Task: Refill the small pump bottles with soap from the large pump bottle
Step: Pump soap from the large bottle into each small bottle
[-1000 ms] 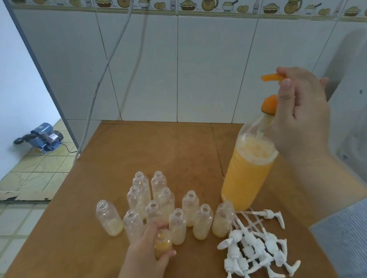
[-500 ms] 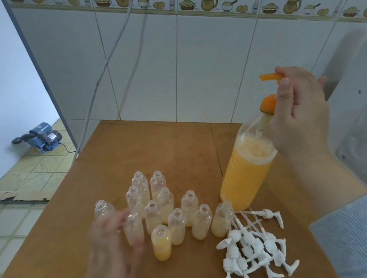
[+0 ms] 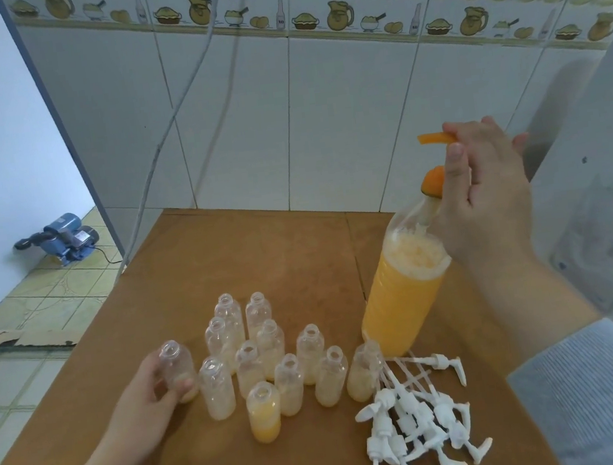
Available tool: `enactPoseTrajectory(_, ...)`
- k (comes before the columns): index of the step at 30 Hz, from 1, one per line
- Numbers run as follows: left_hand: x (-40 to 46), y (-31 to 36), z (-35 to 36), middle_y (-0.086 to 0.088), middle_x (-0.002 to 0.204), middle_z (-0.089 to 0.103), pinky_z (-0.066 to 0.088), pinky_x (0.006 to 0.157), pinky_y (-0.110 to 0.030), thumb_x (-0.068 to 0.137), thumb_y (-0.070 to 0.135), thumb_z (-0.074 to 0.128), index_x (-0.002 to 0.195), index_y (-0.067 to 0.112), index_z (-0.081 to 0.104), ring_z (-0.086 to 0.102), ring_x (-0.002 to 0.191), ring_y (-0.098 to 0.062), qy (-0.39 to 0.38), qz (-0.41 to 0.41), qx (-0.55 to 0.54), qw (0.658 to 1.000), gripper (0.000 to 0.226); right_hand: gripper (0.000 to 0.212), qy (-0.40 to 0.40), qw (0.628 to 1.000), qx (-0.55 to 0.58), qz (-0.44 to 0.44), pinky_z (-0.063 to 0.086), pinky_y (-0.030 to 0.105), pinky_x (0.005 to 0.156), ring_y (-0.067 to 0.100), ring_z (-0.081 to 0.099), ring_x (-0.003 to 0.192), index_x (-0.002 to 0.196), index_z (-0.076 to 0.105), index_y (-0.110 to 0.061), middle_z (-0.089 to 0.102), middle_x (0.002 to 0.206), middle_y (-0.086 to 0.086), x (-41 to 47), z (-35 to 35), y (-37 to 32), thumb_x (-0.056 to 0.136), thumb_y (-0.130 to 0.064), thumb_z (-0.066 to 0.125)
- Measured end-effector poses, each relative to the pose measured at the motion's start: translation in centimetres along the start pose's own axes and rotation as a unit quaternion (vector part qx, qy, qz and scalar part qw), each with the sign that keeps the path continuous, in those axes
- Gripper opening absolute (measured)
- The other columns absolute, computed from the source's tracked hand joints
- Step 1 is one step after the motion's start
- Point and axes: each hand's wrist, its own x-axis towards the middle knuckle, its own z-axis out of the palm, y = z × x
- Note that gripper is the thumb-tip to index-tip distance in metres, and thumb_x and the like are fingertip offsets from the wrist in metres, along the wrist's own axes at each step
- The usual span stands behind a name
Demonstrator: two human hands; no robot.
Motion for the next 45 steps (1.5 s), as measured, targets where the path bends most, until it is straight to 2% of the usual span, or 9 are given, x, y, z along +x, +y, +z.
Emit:
enactPoseTrajectory(4, -1.1, 2.5, 0.4, -0.005, 0.099, 0.063, 0.041, 0.076, -0.03, 0.086, 0.009, 0.066, 0.104, 0.024, 0.06, 0.058, 0.1, -0.028, 0.149, 0.035, -0.111, 0.982, 0.024, 0.045, -0.007, 1.0, 0.002, -0.012, 0.009, 0.038, 0.119, 0.024, 0.035, 0.136, 0.126, 0.056, -0.009, 0.057, 0.128, 0.007, 0.1, 0.1, 0.1, 0.101, -0.032, 0.026)
enactPoseTrajectory(8, -1.9, 10.3, -1.3, -0.001, 0.106, 0.066, 0.044, 0.086, -0.027, 0.087, 0.03, 0.066, 0.104, 0.036, 0.063, 0.061, 0.103, -0.02, 0.24, 0.139, -0.212, 0.937, 0.018, 0.045, -0.015, 1.0, -0.003, -0.024, 0.005, 0.031, 0.117, 0.024, 0.035, 0.136, 0.126, 0.055, -0.008, 0.057, 0.128, 0.007, 0.1, 0.1, 0.4, 0.101, -0.032, 0.026)
enactPoseTrajectory(13, -2.2, 22.5, 1.8, 0.024, 0.106, 0.062, 0.044, 0.089, -0.013, 0.081, 0.031, 0.07, 0.127, 0.046, 0.047, 0.057, 0.096, 0.006, 0.084, 0.308, -0.044, 0.947, 0.053, 0.046, -0.021, 1.0, 0.001, -0.019, 0.006, 0.032, 0.117, 0.023, 0.035, 0.136, 0.126, 0.055, -0.009, 0.057, 0.128, 0.007, 0.2, 0.0, 0.4, 0.101, -0.033, 0.025)
enactPoseTrajectory(17, -1.7, 26.3, 6.5, 0.017, 0.114, 0.058, 0.045, 0.091, -0.023, 0.081, 0.027, 0.072, 0.134, 0.029, 0.048, 0.054, 0.094, -0.005, 0.007, 0.372, 0.03, 0.928, 0.058, 0.047, -0.026, 1.0, 0.004, -0.016, 0.006, 0.03, 0.117, 0.023, 0.035, 0.136, 0.127, 0.055, -0.01, 0.056, 0.13, 0.007, 0.1, -0.1, 0.2, 0.1, -0.034, 0.025)
enactPoseTrajectory(25, -1.6, 28.2, 9.6, 0.016, 0.11, 0.057, 0.045, 0.081, -0.018, 0.081, 0.03, 0.072, 0.134, 0.027, 0.05, 0.053, 0.086, -0.007, 0.018, 0.368, -0.026, 0.929, 0.057, 0.043, -0.033, 0.999, 0.006, -0.01, 0.001, 0.019, 0.115, 0.02, 0.035, 0.136, 0.128, 0.054, -0.011, 0.055, 0.131, 0.005, 0.1, -0.4, 0.3, 0.101, -0.032, 0.028)
enactPoseTrajectory(28, -1.4, 28.6, 9.4, 0.017, 0.111, 0.058, 0.045, 0.081, -0.018, 0.081, 0.031, 0.072, 0.134, 0.028, 0.05, 0.053, 0.087, -0.007, 0.011, 0.36, -0.035, 0.932, 0.057, 0.041, -0.039, 0.999, 0.014, -0.004, 0.004, 0.024, 0.116, 0.019, 0.034, 0.136, 0.128, 0.054, -0.011, 0.055, 0.131, 0.005, 0.0, -0.4, 0.1, 0.101, -0.03, 0.029)
enactPoseTrajectory(36, -0.2, 29.9, 8.3, 0.008, 0.128, 0.059, 0.037, 0.098, -0.025, 0.086, 0.029, 0.065, 0.136, 0.022, 0.049, 0.051, 0.116, -0.013, 0.046, 0.475, 0.155, 0.865, 0.053, 0.039, -0.003, 0.999, 0.045, -0.009, 0.021, 0.049, 0.115, 0.019, 0.049, 0.123, 0.121, 0.058, -0.009, 0.06, 0.122, 0.006, -0.8, 0.3, 0.5, 0.101, -0.027, 0.031)
enactPoseTrajectory(42, -0.1, 30.2, 8.1, 0.011, 0.134, 0.054, 0.035, 0.1, -0.027, 0.088, 0.034, 0.061, 0.139, 0.026, 0.044, 0.047, 0.121, -0.013, 0.029, 0.472, 0.207, 0.856, 0.055, 0.042, -0.036, 0.998, 0.05, -0.002, 0.02, 0.048, 0.115, 0.016, 0.047, 0.124, 0.121, 0.059, -0.009, 0.061, 0.122, 0.005, -0.8, -0.2, 0.4, 0.101, -0.028, 0.028)
enactPoseTrajectory(45, -0.3, 31.0, 7.5, 0.01, 0.132, 0.055, 0.037, 0.102, -0.033, 0.087, 0.035, 0.063, 0.138, 0.025, 0.047, 0.049, 0.122, -0.015, 0.065, 0.495, 0.224, 0.837, 0.054, 0.049, -0.041, 0.997, 0.064, 0.011, 0.02, 0.047, 0.115, 0.008, 0.04, 0.126, 0.118, 0.064, -0.012, 0.057, 0.116, -0.009, 0.2, -1.4, -0.2, 0.1, -0.036, 0.024)
